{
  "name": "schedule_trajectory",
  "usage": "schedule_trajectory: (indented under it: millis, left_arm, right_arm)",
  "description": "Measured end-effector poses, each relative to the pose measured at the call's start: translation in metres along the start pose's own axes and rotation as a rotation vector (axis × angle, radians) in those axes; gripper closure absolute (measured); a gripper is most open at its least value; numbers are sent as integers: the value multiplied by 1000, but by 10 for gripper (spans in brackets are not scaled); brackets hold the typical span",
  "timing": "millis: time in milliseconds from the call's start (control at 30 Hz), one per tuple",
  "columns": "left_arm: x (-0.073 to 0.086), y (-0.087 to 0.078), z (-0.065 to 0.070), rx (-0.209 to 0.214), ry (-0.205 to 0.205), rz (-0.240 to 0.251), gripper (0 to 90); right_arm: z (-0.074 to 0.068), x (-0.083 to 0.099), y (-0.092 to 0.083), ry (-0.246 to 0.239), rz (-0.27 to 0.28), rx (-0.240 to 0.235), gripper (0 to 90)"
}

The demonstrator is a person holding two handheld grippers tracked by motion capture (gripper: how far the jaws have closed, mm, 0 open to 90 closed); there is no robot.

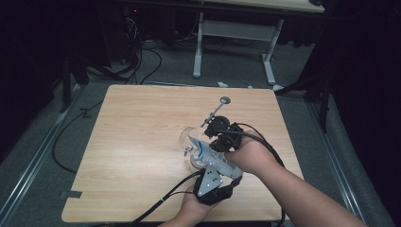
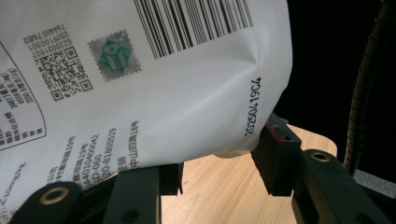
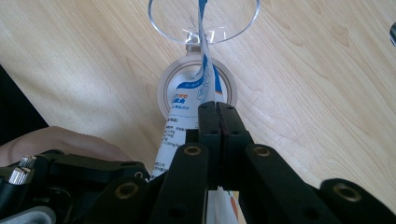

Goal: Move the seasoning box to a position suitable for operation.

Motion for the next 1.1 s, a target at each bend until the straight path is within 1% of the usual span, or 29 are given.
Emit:
schedule_trajectory:
  millis: [467,633,667,800,1000,1100]
  left_arm:
    - [-2,0,1,6,-14,9,575]
    - [-1,0,1,5,-10,5,575]
    - [-1,0,1,4,-9,4,575]
    - [1,0,1,4,-3,2,575]
    - [4,-1,2,3,6,-4,575]
    - [6,-1,2,8,2,-5,575]
  right_arm:
    - [0,0,1,-2,-5,1,900]
    - [0,0,2,-2,-7,2,900]
    - [0,0,2,5,-7,1,900]
    - [0,0,1,-3,-3,0,900]
    - [-1,2,2,0,-3,-5,900]
    - [-1,3,2,5,-8,-4,900]
Point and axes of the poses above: each handheld gripper's, and its own axes: y roughly forward along the jaws, x roughly out of its underside, z roughly to its right, the point moved 9 cm from there along y, roughly forward along the jaws, and after that the axes turned 1 degree about -y, right-handed, at the moved point
